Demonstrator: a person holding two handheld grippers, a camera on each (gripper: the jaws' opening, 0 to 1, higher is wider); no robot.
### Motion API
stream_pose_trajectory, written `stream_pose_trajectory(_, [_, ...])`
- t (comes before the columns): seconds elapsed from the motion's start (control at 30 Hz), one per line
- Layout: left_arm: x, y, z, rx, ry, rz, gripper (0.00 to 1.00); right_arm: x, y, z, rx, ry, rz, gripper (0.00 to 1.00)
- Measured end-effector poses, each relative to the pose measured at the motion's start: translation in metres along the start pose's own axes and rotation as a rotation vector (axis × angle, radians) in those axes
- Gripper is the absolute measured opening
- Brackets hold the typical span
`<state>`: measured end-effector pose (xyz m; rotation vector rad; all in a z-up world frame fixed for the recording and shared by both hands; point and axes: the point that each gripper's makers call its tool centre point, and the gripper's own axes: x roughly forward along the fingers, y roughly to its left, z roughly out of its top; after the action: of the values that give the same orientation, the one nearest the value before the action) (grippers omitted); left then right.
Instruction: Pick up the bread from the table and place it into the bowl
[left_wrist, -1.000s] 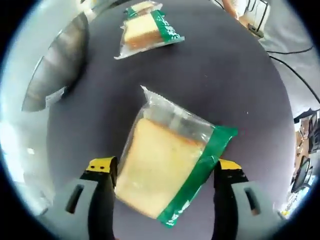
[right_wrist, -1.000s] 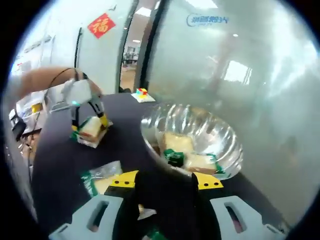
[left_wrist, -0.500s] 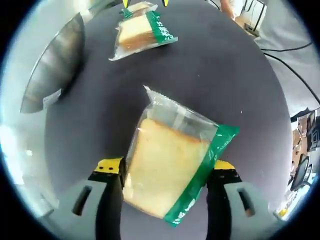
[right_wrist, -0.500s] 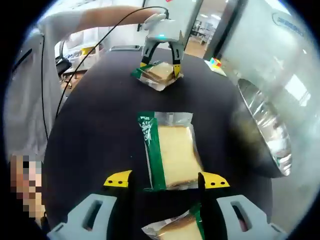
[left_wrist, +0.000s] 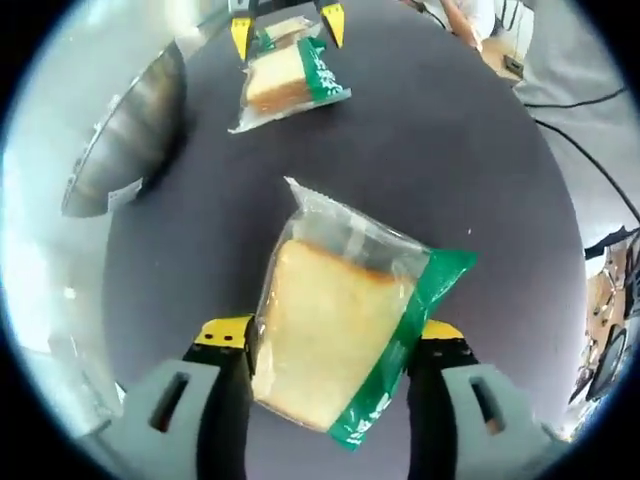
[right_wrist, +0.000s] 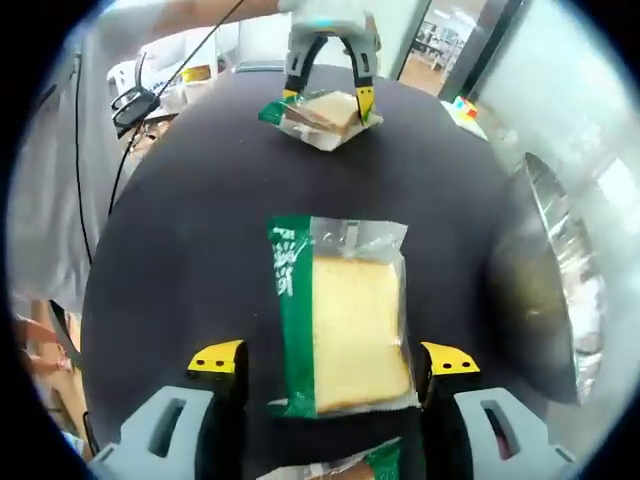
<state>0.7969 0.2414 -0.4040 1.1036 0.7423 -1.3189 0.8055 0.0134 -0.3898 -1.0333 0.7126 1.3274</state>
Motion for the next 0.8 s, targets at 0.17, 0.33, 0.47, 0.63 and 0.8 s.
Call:
stream_pose_trajectory(0.17, [-0.014,-0.015,0.018,-0.062,-0.083,-0.015,0.51,0.014,0.002,-0.005,0.046,0.053,0.093,0.64])
stream_pose_trajectory(0.33, [-0.028,-0.019,0.033,-0.074,-0.119,0.007,0.5,0.031,-0.002,-0.013,0.078,0.075,0.094,0.64])
stream_pose_trajectory(0.47, [-0.032,-0.012,0.031,-0.056,-0.079,-0.002,0.49,0.034,-0.005,-0.015,0.088,0.095,0.115,0.64])
stream_pose_trajectory(0.63, [-0.043,0.003,0.047,-0.017,-0.077,0.021,0.48,0.036,-0.011,-0.017,0.087,0.11,0.139,0.64])
stream_pose_trajectory(0.8, [-0.063,0.033,0.072,-0.019,-0.159,0.095,0.47,0.035,-0.009,-0.019,0.088,0.115,0.137,0.63])
